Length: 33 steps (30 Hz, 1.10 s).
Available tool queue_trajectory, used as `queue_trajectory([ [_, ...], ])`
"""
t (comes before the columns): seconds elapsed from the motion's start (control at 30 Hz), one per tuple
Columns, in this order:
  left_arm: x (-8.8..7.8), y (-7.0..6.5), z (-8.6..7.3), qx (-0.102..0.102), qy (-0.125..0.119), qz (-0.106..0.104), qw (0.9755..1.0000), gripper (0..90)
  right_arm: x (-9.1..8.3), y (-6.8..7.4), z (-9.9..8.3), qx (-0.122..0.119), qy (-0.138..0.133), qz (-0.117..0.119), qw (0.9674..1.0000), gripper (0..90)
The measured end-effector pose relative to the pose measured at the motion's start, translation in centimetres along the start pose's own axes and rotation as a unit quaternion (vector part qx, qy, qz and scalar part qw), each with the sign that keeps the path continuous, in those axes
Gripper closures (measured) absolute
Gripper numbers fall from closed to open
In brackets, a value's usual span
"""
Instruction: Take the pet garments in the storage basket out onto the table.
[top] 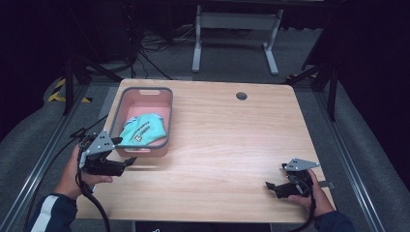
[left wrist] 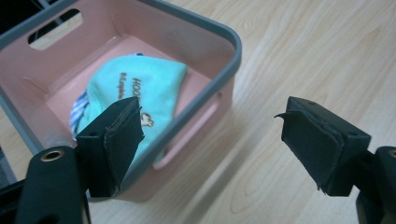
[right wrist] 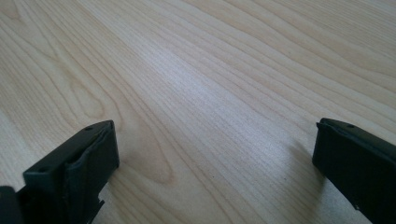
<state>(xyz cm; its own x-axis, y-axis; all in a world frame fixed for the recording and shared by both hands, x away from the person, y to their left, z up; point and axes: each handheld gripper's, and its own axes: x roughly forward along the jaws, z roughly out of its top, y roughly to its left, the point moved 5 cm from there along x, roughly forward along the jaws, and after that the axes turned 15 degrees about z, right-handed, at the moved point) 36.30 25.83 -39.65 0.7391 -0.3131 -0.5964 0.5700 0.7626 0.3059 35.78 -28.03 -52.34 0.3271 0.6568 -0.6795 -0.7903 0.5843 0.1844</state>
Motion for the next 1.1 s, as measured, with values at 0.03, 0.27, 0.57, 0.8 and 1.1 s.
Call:
queue_trajectory([
  [0.03,0.3,0.4,0.3,0.004,0.004,0.006,1.0000,20.6,0.0,0.0,0.0,0.000,0.000,0.000,1.0000,0.6],
  [0.27,1.5,1.5,1.3,0.004,0.020,0.008,0.9998,20.5,0.0,0.0,0.0,0.000,0.000,0.000,1.0000,0.6],
  [0.57,3.8,3.2,2.6,0.012,0.055,0.008,0.9984,20.3,0.0,0.0,0.0,0.000,0.000,0.000,1.0000,0.6],
  [0.8,6.7,3.9,2.8,0.009,0.098,-0.002,0.9952,17.9,0.0,0.0,0.0,0.000,0.000,0.000,1.0000,0.6],
  [1.1,10.6,4.3,3.4,0.021,0.152,-0.012,0.9881,16.5,0.0,0.0,0.0,0.000,0.000,0.000,1.0000,0.6],
])
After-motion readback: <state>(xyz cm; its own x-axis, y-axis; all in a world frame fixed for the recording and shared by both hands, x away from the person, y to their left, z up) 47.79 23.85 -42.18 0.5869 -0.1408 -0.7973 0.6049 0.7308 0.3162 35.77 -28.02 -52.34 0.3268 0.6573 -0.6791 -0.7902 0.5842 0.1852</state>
